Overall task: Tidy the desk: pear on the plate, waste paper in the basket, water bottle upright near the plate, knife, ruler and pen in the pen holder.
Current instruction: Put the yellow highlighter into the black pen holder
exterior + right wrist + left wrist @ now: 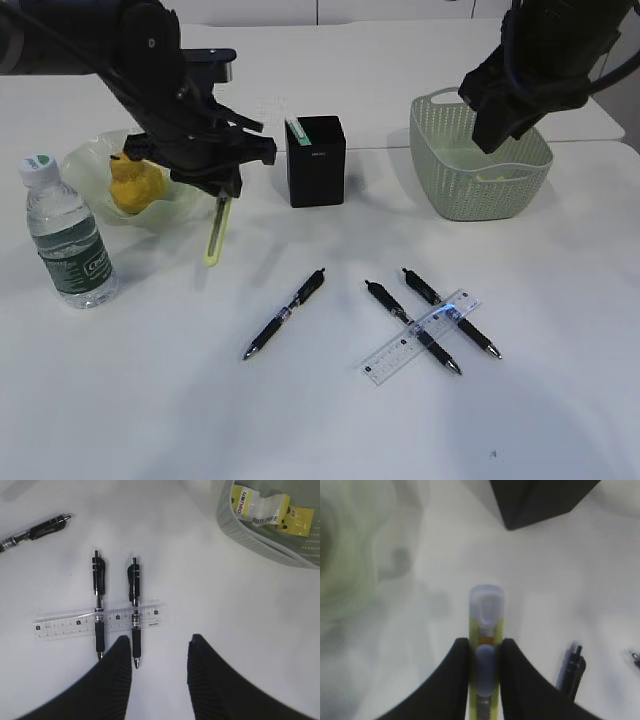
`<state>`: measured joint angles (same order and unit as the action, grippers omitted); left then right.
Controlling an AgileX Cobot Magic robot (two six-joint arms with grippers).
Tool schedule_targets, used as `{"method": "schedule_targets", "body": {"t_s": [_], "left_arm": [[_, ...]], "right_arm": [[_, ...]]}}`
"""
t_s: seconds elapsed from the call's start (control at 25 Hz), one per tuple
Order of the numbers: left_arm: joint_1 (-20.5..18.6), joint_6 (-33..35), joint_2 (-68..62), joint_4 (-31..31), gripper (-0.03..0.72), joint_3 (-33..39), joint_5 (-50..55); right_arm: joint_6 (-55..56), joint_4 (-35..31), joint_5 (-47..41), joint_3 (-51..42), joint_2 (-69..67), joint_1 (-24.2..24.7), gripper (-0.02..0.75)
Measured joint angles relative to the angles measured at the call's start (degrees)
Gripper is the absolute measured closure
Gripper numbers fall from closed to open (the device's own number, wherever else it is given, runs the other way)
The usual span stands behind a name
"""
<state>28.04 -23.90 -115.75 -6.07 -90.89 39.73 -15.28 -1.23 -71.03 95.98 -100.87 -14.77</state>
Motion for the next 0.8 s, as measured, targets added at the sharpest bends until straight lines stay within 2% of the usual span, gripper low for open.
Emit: {"method": "schedule_targets", "body": {"t_s": [0.2,0.6,0.8], "left_arm": [[0.76,4.12,0.0,-0.84,0.576,0.0,-8.62],[0.85,4.56,0.0,-9.18,0.576,0.0,-22.39],[0.85,4.59,0.0,-10.85,0.576,0.0,-29.42]], "right_arm": [[0.0,0.0,0.0,0.0,0.0,0.0,0.424],[0.0,0.0,0.0,0.0,0.0,0.0,0.424],[0.0,0.0,0.0,0.0,0.0,0.0,0.424]]}}
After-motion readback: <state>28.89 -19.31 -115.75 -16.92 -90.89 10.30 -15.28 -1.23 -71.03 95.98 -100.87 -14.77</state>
